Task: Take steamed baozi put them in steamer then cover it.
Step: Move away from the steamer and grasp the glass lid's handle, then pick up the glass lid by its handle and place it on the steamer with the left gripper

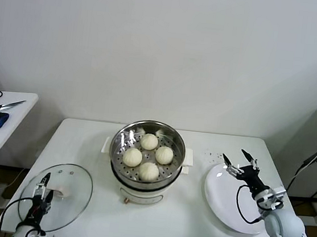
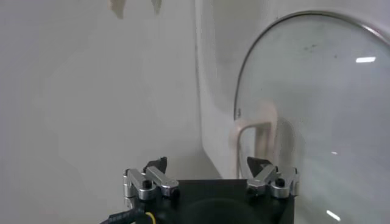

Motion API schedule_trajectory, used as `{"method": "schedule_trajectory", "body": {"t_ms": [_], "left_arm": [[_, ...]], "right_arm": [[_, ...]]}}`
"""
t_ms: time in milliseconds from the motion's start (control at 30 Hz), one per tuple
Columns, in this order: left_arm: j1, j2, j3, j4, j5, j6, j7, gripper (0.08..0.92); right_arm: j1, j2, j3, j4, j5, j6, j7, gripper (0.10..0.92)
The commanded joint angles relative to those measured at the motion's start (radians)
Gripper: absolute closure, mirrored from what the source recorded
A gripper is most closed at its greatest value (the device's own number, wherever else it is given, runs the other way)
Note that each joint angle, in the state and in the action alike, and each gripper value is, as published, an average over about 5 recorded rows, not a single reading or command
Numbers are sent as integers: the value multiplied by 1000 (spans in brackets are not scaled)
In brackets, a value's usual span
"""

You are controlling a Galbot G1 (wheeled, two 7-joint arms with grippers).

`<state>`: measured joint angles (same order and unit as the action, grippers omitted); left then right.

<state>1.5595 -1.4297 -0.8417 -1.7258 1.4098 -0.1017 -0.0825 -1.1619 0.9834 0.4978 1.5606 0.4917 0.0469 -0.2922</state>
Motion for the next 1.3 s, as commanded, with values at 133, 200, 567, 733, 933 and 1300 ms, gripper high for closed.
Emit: {"method": "schedule_trajectory", "body": {"t_ms": [133, 200, 567, 733, 933, 1300], "left_arm": [[-106, 20, 3, 125, -36, -48, -101, 177], [-112, 21, 8, 133, -37, -52, -105, 177], [-117, 23, -1, 173, -27, -109, -112, 277], [-114, 24, -4, 176, -27, -131, -109, 424], [-106, 29, -10, 164, -34, -153, -110, 588], [-6, 54, -5, -53, -113, -61, -86, 846]], "right_arm": [[-14, 20, 21, -11, -44, 16, -5, 203], [-15, 24, 25, -15, -50, 20, -7, 203], [-12, 44, 29, -29, -73, 34, -16, 203], [-7, 52, 27, -33, -76, 36, -18, 203], [-2, 59, 24, -39, -81, 39, -19, 203], [7, 61, 22, -50, -86, 45, -21, 203]]}}
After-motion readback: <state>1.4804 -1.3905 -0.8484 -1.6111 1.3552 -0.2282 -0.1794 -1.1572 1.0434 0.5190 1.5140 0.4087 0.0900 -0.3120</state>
